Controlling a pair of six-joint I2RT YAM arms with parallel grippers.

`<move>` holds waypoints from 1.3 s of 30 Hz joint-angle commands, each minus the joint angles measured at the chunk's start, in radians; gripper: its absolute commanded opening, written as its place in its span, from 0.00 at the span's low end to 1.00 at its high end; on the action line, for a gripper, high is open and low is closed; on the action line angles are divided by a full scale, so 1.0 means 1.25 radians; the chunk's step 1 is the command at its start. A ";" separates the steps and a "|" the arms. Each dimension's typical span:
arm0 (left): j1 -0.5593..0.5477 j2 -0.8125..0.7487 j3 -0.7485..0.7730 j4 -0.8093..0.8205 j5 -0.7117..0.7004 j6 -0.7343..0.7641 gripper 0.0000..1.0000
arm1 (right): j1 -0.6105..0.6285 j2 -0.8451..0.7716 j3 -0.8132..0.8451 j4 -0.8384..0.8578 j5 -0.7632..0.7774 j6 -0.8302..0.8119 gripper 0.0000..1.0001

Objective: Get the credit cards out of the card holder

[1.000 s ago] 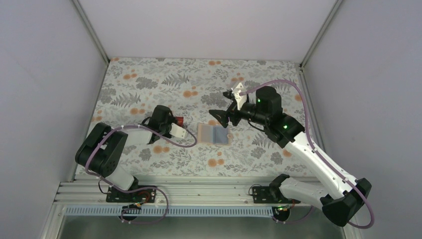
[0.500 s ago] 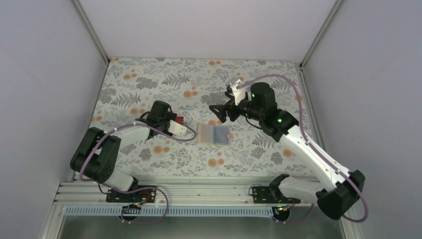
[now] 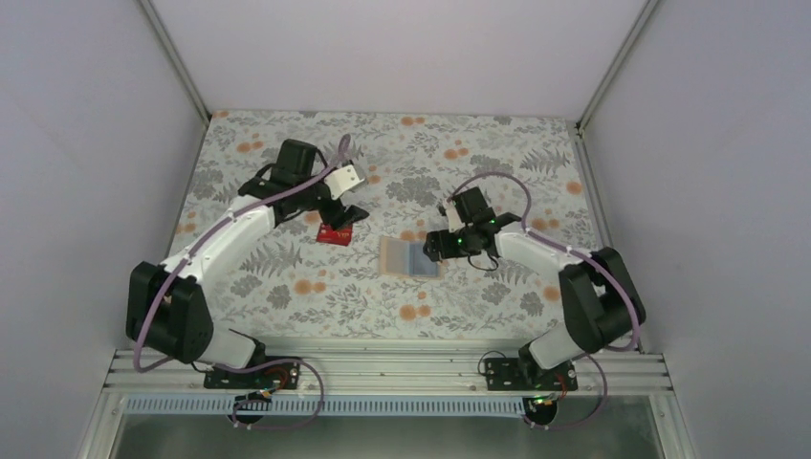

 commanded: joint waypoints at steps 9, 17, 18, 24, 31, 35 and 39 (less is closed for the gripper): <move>0.001 0.287 -0.019 -0.062 0.295 -0.356 0.87 | 0.010 0.023 -0.092 0.109 -0.060 0.082 0.70; -0.035 0.354 -0.058 0.010 0.372 -0.375 0.86 | 0.009 0.082 -0.091 0.153 -0.134 0.080 0.53; -0.038 0.365 -0.058 0.014 0.387 -0.375 0.85 | 0.010 0.083 -0.092 0.160 -0.143 0.081 0.52; -0.039 0.436 -0.033 -0.010 0.493 -0.362 0.69 | 0.017 0.089 -0.094 0.198 -0.184 0.100 0.48; -0.044 0.449 -0.021 0.013 0.503 -0.362 0.64 | 0.017 0.097 -0.085 0.219 -0.239 0.101 0.42; -0.043 0.426 -0.038 0.016 0.501 -0.355 0.71 | 0.018 0.076 -0.074 0.186 -0.200 0.098 0.42; -0.037 0.383 -0.047 0.024 0.506 -0.357 0.82 | 0.018 0.060 -0.058 0.138 -0.144 0.084 0.43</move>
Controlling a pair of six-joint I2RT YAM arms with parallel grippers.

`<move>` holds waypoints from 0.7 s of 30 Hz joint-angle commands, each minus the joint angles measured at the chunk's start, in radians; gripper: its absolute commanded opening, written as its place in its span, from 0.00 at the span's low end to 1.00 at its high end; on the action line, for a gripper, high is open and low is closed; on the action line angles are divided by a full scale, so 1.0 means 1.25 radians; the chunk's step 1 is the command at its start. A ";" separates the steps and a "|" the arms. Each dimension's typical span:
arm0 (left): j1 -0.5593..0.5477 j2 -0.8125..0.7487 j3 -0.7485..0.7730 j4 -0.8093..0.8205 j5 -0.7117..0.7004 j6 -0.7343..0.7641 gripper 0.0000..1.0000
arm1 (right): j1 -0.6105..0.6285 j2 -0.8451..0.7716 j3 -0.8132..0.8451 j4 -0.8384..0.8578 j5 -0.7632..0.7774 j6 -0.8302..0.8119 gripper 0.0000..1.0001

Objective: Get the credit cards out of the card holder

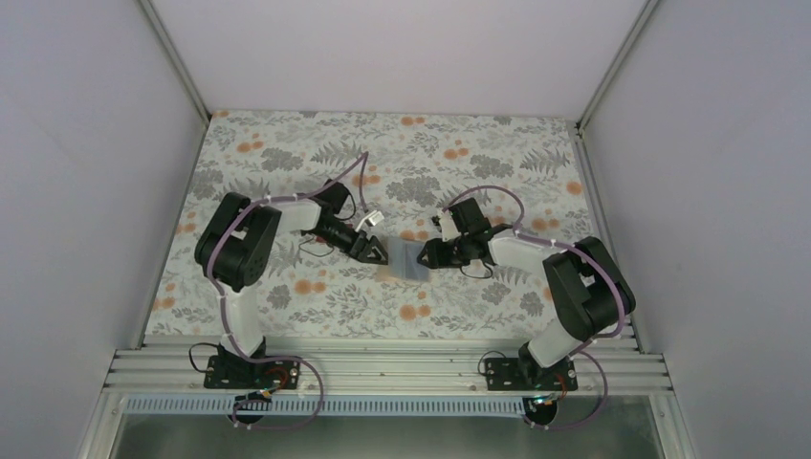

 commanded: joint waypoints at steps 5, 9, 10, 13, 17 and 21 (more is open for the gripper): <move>-0.001 -0.069 -0.016 0.049 0.048 0.001 0.85 | 0.010 -0.008 0.024 -0.012 0.013 -0.008 0.45; 0.000 -0.081 -0.019 0.048 0.043 0.001 0.89 | 0.016 -0.007 0.025 -0.004 0.023 0.003 0.50; 0.002 -0.088 -0.023 0.048 0.040 0.000 0.90 | 0.017 -0.011 0.028 -0.010 0.036 0.004 0.52; 0.006 -0.116 -0.046 0.077 0.013 -0.019 0.95 | 0.024 -0.019 0.042 -0.033 0.070 0.002 0.58; 0.010 -0.124 -0.076 0.112 -0.008 -0.039 0.97 | 0.046 0.003 0.054 -0.036 0.082 -0.004 0.61; 0.010 -0.075 -0.071 0.119 -0.019 -0.063 0.97 | 0.071 0.031 0.070 -0.037 0.113 0.005 0.58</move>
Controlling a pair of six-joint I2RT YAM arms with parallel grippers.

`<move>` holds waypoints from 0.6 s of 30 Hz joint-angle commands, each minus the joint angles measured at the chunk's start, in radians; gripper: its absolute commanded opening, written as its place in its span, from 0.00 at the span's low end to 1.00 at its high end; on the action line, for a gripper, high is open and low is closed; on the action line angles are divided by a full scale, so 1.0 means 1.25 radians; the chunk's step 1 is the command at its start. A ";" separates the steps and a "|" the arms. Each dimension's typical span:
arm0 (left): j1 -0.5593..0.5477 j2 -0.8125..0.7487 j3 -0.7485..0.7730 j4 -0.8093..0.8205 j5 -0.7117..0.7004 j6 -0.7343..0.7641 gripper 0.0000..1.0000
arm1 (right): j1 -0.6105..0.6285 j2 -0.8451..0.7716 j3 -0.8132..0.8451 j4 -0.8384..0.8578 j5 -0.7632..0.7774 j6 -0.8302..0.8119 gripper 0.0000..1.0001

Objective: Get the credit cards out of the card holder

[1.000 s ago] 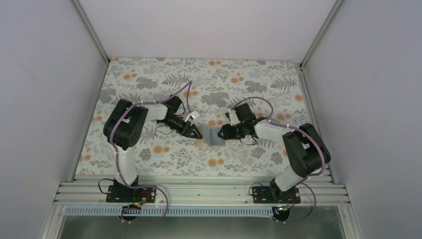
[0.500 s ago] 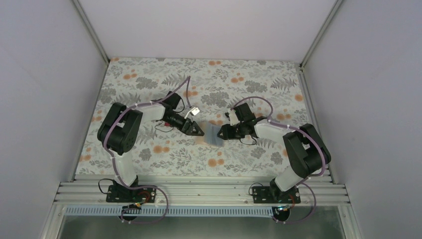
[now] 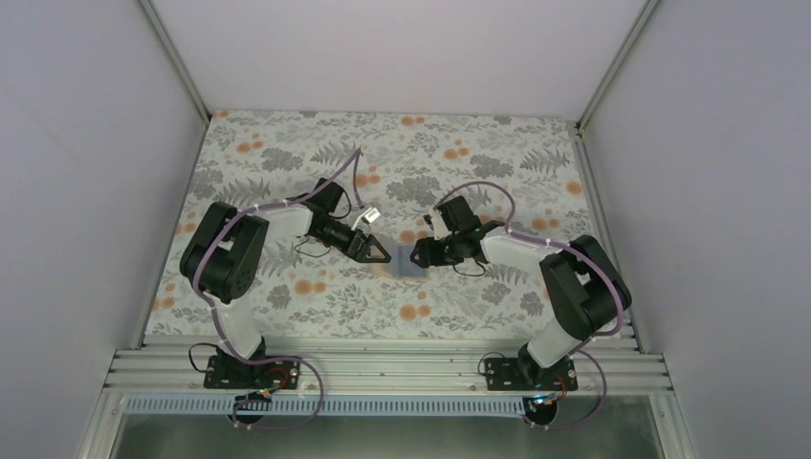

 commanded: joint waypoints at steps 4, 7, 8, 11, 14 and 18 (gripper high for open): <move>0.001 0.044 -0.011 0.050 -0.022 -0.037 0.97 | 0.043 0.012 0.044 0.002 0.054 0.020 0.54; 0.001 0.041 -0.010 0.054 -0.017 -0.043 0.94 | 0.054 0.004 0.054 0.013 0.047 0.024 0.50; 0.000 0.041 -0.010 0.056 -0.016 -0.042 0.90 | 0.059 0.007 0.059 0.015 0.041 0.020 0.49; 0.000 0.049 -0.016 0.060 -0.016 -0.045 0.64 | 0.063 0.013 0.071 0.016 0.025 0.015 0.47; -0.001 0.057 -0.019 0.059 -0.020 -0.046 0.27 | 0.064 -0.011 0.083 -0.008 0.061 0.013 0.47; -0.001 0.051 -0.019 0.056 -0.028 -0.041 0.03 | 0.053 -0.069 0.092 -0.040 0.095 0.003 0.49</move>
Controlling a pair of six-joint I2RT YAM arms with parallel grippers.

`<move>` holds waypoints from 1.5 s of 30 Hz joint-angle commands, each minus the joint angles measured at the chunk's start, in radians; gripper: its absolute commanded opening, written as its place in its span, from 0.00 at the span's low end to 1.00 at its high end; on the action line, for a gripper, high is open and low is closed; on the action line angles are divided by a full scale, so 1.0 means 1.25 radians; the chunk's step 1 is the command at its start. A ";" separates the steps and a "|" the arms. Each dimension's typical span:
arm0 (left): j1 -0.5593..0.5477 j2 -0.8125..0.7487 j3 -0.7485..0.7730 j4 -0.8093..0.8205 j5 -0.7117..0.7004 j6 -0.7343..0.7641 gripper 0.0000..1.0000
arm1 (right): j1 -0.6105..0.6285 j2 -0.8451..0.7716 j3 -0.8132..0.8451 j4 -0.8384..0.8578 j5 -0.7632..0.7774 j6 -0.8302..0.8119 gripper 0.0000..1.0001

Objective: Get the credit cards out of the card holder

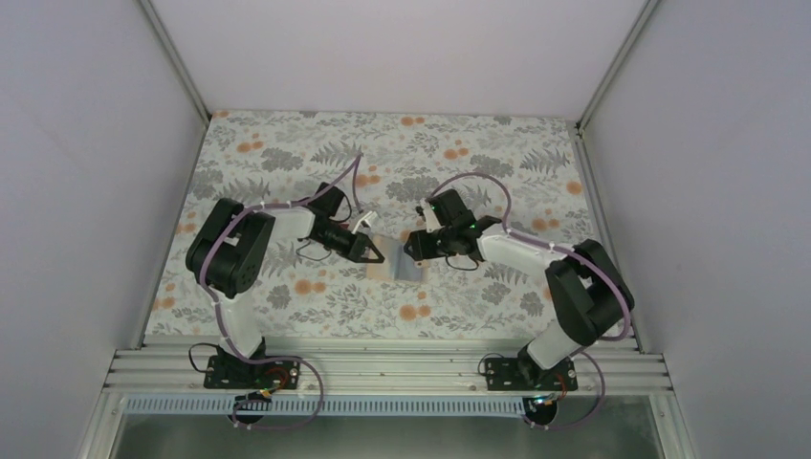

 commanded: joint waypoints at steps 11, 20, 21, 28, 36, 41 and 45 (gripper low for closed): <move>-0.001 -0.260 0.123 -0.173 -0.167 0.216 0.02 | -0.050 -0.391 0.055 0.008 -0.056 -0.109 0.61; -0.008 -0.459 0.433 -0.418 -0.347 0.395 0.02 | -0.060 -0.537 0.129 0.027 -0.155 -0.272 0.99; -0.008 -0.474 0.478 -0.438 -0.354 0.404 0.02 | -0.060 -0.546 0.140 0.030 -0.161 -0.286 0.99; -0.013 -0.500 0.689 -0.569 -0.314 0.404 0.02 | -0.060 -0.530 0.231 0.099 -0.297 -0.302 0.99; -0.011 -0.514 0.713 -0.563 -0.244 0.371 0.03 | -0.046 -0.468 0.269 0.151 -0.322 -0.226 0.99; -0.001 -0.514 0.702 -0.539 -0.248 0.313 0.02 | -0.013 -0.498 0.213 0.159 -0.337 -0.269 0.99; 0.002 -0.503 0.702 -0.526 -0.260 0.283 0.02 | 0.000 -0.532 0.169 0.166 -0.313 -0.313 0.99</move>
